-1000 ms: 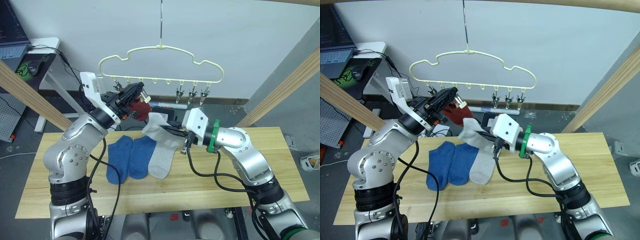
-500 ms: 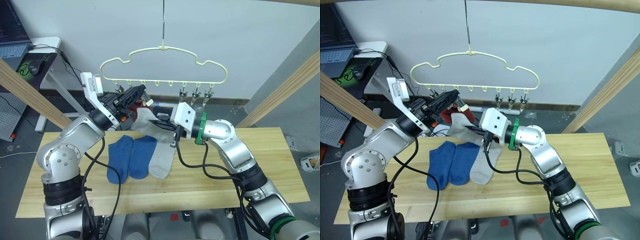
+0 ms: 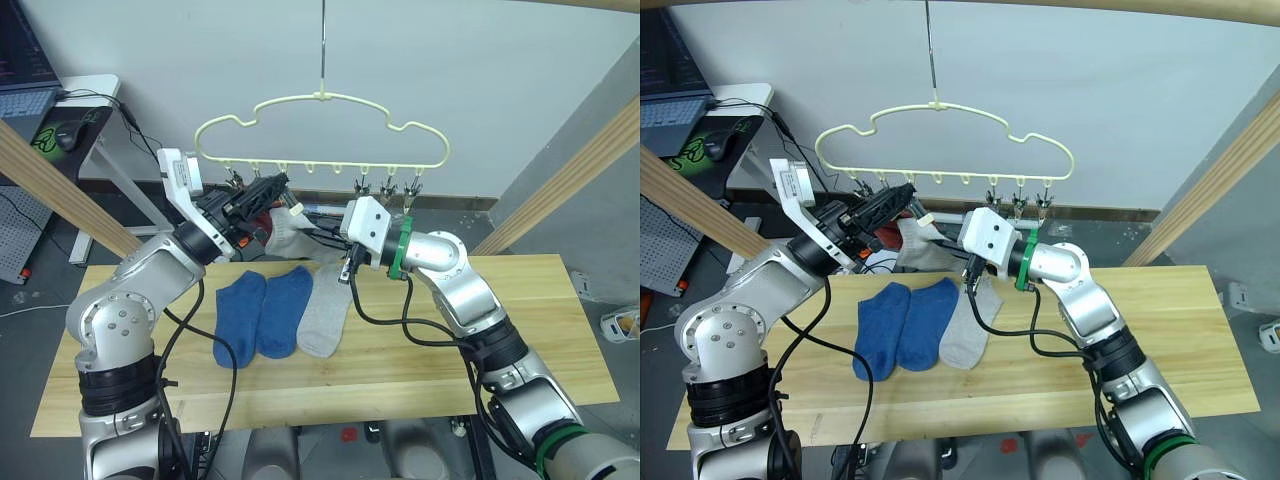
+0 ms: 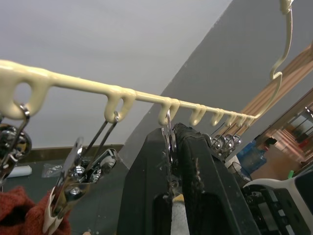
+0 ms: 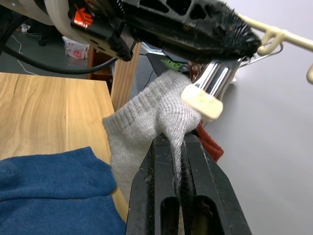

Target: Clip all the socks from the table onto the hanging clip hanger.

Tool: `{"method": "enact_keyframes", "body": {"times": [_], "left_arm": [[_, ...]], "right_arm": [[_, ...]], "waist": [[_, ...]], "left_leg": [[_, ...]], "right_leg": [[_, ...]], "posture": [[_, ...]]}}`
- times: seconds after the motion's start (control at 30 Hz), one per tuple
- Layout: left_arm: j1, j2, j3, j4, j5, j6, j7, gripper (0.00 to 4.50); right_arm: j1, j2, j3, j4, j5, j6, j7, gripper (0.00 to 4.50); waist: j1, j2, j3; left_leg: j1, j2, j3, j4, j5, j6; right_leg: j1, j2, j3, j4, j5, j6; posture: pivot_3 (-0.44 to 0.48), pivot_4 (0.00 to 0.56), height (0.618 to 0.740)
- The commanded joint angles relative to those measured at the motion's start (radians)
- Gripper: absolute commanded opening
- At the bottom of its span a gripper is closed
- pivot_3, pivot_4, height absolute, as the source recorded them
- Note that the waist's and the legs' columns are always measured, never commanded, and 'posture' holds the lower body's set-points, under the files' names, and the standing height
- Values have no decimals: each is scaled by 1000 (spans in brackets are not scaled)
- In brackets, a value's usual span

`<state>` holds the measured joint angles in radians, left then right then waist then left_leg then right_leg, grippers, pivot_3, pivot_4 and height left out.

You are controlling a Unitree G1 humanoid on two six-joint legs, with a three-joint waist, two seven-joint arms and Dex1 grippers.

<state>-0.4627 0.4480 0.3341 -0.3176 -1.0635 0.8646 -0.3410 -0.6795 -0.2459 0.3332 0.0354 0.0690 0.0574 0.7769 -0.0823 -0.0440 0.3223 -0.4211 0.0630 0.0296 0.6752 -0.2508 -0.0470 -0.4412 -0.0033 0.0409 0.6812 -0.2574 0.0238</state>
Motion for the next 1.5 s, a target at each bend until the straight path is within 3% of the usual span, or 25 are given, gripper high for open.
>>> {"method": "enact_keyframes", "body": {"times": [0.03, 0.8, 1.1, 1.17, 1.27, 1.4, 1.5], "left_arm": [[11, 17, 8, -52, -23, -16, -19, 1], [44, 42, 0, -55, -22, -31, -45, 1], [55, 53, 5, -63, -37, -27, -54, 2754], [59, 57, 4, -66, -36, -28, -56, 2754], [71, 67, 0, -74, -23, -33, -60, 2794], [88, 85, -13, -87, 4, -48, -72, 2794], [116, 107, -30, -111, 51, -72, -99, 2794]], "right_arm": [[-14, 10, -30, -7, 11, -24, -6, 0], [-54, 81, -79, 46, 33, 10, -34, 0], [-74, 102, -48, 75, 16, 9, -15, 0], [-76, 102, -41, 79, 10, 19, -10, 0], [-74, 95, -29, 77, 5, 45, 0, 718], [-62, 71, -11, 54, -21, 66, 5, 2071], [-37, 39, -14, 0, -20, 94, 6, 2071]], "waist": [[0, 0, 0], [0, 0, 0], [0, 0, 0], [0, 0, 0], [1, 0, 0], [1, 0, 0], [1, 0, 0]], "left_leg": [[0, 0, 0, 0, 0, 0], [0, 1, 0, 0, 0, 0], [0, 1, 0, 0, 0, 0], [0, 1, 0, 0, 0, 0], [0, 1, 0, 0, 0, 0], [0, 1, 0, 0, 0, 0], [0, 1, 0, 0, 0, 0]], "right_leg": [[0, 0, 0, 0, 0, 0], [0, 0, 0, 0, 0, 0], [0, 0, 0, 0, 0, 0], [0, -1, 0, 0, 0, 0], [0, -1, 0, 0, 0, 0], [0, -1, 0, 0, 0, 0], [0, -1, 0, 0, 0, 0]], "posture": [[-123, 298, 740], [-120, 297, 740], [-107, 286, 740], [-107, 286, 740], [-103, 284, 740], [-105, 283, 740], [-106, 281, 740]]}}
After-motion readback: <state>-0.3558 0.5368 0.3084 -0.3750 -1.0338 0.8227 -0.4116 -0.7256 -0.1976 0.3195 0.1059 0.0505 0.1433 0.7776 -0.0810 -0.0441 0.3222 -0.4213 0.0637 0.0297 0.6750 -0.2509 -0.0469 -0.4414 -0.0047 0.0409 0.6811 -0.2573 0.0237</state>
